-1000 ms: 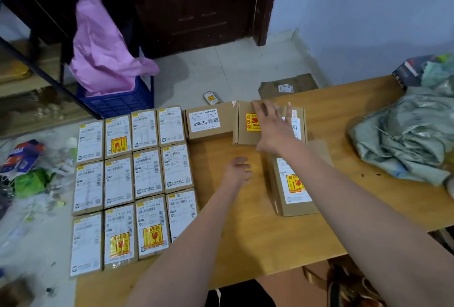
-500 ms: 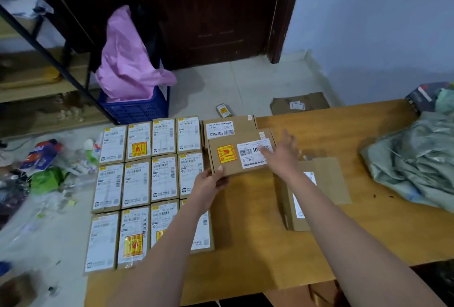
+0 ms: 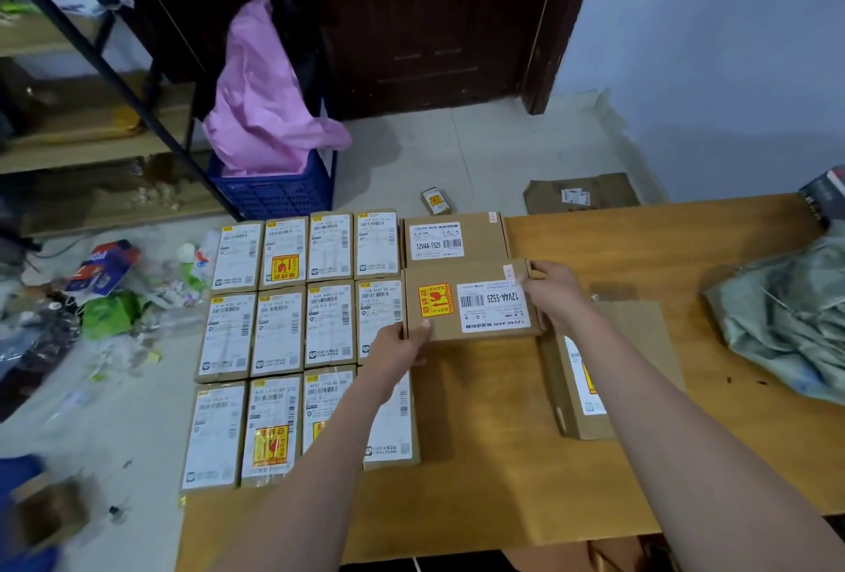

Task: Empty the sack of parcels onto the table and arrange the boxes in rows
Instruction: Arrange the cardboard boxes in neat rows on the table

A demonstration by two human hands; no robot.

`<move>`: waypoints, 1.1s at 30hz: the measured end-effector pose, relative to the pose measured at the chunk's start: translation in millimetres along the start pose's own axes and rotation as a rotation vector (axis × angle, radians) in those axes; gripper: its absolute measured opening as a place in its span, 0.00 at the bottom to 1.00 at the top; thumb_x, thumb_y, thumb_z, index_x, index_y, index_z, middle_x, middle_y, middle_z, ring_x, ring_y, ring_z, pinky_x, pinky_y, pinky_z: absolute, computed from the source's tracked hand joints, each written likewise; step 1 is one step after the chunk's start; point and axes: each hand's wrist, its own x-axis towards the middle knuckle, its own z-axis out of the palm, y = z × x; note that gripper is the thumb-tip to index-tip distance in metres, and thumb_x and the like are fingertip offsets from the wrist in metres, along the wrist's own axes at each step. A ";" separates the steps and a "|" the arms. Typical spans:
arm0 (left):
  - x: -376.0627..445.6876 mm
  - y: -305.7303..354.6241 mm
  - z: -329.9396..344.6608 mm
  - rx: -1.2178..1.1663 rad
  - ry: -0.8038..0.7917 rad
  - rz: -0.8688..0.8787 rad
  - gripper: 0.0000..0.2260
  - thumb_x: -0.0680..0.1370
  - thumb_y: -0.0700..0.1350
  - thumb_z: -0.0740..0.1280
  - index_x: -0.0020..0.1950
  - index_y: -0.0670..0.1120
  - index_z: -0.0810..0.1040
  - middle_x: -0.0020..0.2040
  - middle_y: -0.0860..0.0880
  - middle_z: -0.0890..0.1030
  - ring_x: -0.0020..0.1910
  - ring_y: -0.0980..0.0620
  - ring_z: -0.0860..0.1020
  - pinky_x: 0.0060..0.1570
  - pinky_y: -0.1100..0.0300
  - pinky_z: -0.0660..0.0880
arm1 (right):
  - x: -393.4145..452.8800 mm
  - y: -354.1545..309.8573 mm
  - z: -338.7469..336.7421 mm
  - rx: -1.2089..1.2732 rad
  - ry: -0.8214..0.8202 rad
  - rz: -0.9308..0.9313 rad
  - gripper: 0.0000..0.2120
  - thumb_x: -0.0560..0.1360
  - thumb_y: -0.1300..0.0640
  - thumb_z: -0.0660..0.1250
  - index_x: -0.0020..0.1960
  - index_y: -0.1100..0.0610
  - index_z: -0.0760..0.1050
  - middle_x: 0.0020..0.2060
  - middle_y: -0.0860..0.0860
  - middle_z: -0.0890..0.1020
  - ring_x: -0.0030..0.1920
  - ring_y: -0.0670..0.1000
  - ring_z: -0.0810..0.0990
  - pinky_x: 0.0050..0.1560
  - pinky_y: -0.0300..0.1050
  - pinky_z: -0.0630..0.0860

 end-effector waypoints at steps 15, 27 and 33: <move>21.1 -21.3 -23.7 1.070 0.171 0.160 0.28 0.82 0.50 0.58 0.80 0.57 0.52 0.81 0.52 0.47 0.78 0.37 0.46 0.73 0.33 0.51 | 37.3 17.3 28.4 0.047 0.159 0.136 0.23 0.74 0.65 0.67 0.68 0.55 0.73 0.59 0.56 0.81 0.57 0.58 0.80 0.59 0.49 0.77; 23.1 -25.0 -21.6 1.148 0.178 0.168 0.29 0.83 0.49 0.57 0.81 0.56 0.48 0.81 0.52 0.44 0.78 0.36 0.46 0.73 0.32 0.51 | 48.4 37.0 58.7 -0.299 0.061 0.228 0.30 0.74 0.57 0.73 0.71 0.65 0.66 0.67 0.60 0.74 0.67 0.60 0.72 0.63 0.49 0.72; 23.7 -25.0 -19.9 1.185 0.177 0.158 0.29 0.83 0.49 0.57 0.81 0.55 0.47 0.81 0.51 0.43 0.78 0.35 0.45 0.73 0.32 0.52 | 59.7 44.7 70.1 -0.434 0.086 0.195 0.38 0.71 0.42 0.73 0.71 0.62 0.65 0.65 0.58 0.75 0.66 0.61 0.72 0.61 0.57 0.75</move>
